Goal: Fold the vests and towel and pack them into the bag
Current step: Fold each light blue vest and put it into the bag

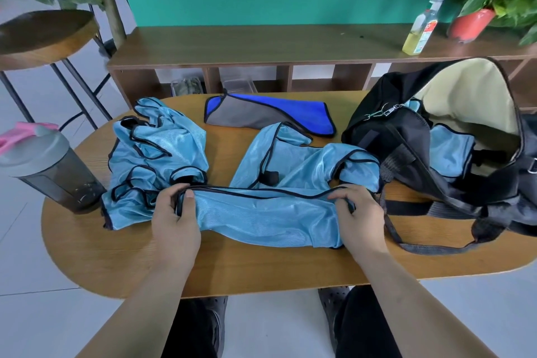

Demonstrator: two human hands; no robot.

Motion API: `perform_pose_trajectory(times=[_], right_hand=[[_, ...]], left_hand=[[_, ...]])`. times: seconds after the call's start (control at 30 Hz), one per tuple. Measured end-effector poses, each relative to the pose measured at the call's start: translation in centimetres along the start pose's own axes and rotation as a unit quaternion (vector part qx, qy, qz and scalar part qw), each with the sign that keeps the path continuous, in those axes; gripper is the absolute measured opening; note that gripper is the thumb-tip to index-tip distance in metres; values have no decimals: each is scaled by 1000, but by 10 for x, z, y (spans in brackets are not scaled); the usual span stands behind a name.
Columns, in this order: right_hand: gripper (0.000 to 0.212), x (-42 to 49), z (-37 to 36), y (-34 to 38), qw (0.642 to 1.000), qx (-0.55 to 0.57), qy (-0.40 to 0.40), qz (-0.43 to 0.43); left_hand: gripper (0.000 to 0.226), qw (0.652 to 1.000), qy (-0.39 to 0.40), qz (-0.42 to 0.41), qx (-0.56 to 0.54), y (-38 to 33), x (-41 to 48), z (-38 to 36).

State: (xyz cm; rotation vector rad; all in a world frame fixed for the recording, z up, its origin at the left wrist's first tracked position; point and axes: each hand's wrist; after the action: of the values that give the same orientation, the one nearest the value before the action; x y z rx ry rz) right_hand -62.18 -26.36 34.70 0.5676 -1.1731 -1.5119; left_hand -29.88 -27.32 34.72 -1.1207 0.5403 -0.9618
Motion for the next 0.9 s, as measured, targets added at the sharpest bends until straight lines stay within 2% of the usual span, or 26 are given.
perform_pose_trajectory(times=[0.1, 0.2, 0.3, 0.4, 0.6, 0.9], right_hand=[[11, 1, -5, -5, 999, -39, 32, 13], [16, 1, -8, -8, 994, -85, 72, 22], [12, -1, -10, -9, 990, -117, 58, 50], [12, -2, -6, -4, 997, -57, 16, 44], [17, -3, 2, 2, 995, 75, -44, -57], [28, -1, 2, -3, 995, 43, -72, -56]], left_hand=[[16, 1000, -1, 4, -5, 2, 0, 0], [16, 1000, -3, 5, -8, 2, 1, -1], [15, 1000, -5, 6, -4, 3, 2, -1], [14, 1000, -9, 3, 4, 4, 2, -1], [13, 1000, -8, 1, 17, 5, 2, -2], [12, 1000, -5, -6, 25, 8, 2, -2]])
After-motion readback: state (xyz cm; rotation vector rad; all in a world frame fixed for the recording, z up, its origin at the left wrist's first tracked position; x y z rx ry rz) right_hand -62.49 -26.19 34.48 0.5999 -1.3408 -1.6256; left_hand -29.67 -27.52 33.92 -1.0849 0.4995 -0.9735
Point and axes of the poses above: each hand's wrist, its own x-axis towards the middle knuckle, its own z-axis out of the back of the hand, y = z × x, and after that the axes turned 11 degrees about x, right-handed
